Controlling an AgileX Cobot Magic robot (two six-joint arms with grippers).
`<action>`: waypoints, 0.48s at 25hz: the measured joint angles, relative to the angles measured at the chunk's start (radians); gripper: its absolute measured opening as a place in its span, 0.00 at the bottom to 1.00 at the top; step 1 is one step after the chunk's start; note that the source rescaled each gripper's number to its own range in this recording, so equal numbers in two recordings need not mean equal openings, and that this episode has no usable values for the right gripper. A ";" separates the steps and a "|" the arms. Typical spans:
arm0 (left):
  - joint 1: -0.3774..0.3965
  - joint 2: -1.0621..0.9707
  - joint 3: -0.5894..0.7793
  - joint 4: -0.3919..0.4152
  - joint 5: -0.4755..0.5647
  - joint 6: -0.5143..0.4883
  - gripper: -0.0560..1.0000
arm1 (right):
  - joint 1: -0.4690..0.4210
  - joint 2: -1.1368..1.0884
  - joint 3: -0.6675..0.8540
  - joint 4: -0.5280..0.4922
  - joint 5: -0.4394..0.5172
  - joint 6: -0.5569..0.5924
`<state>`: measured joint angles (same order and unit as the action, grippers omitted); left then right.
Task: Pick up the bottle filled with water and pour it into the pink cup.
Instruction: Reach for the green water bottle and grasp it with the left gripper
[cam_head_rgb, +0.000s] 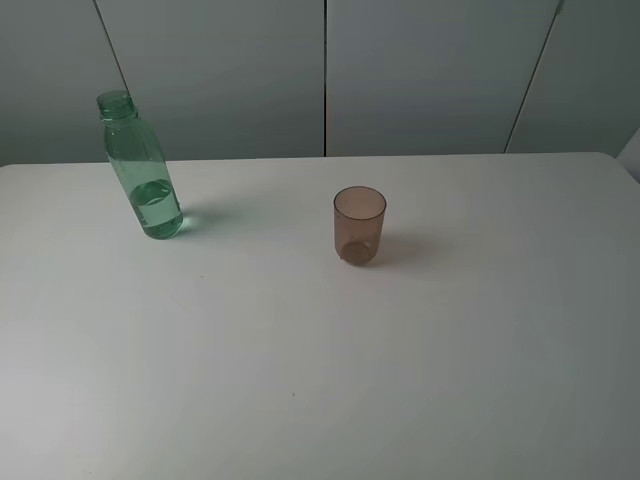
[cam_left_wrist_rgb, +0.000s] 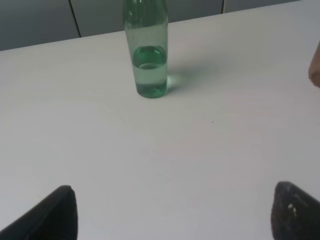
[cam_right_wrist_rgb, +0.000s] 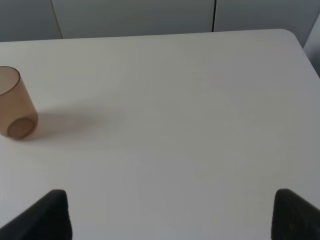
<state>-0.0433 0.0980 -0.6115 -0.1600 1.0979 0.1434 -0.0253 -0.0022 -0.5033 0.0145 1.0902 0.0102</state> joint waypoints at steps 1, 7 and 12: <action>0.000 0.046 -0.021 0.000 0.000 -0.002 0.99 | 0.000 0.000 0.000 0.000 0.000 0.000; 0.000 0.366 -0.127 -0.002 -0.060 -0.005 0.99 | 0.000 0.000 0.000 0.000 0.000 0.000; 0.000 0.631 -0.134 -0.035 -0.236 0.030 0.99 | 0.000 0.000 0.000 0.000 0.000 0.000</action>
<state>-0.0433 0.7290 -0.7459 -0.1948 0.8621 0.1735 -0.0253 -0.0022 -0.5033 0.0145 1.0902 0.0102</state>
